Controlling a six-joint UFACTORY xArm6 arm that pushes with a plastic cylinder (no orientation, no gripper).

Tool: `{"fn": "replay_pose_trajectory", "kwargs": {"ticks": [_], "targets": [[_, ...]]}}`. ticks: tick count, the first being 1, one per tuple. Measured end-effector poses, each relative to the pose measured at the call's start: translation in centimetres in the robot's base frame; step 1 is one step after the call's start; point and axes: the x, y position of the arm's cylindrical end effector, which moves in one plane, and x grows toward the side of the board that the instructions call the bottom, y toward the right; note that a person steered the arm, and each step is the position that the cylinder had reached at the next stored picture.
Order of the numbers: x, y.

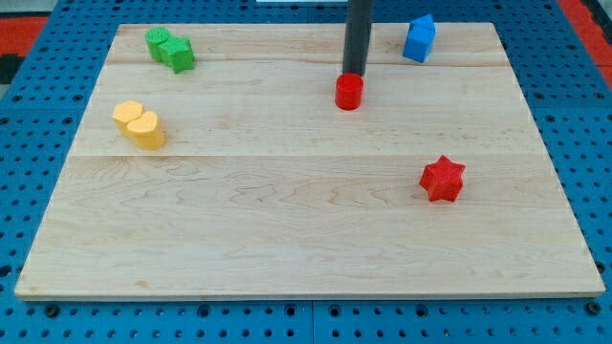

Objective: Move red circle closer to red star

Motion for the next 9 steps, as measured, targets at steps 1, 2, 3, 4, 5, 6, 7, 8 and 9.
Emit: {"fn": "replay_pose_trajectory", "kwargs": {"ticks": [1, 2, 3, 4, 5, 6, 7, 8, 9], "targets": [[1.3, -2.6], [2.4, -0.5], [2.6, 2.5], [2.9, 3.9], [2.7, 1.4], [3.4, -1.0], [3.6, 1.6], [4.2, 3.4], [4.9, 5.6]]}}
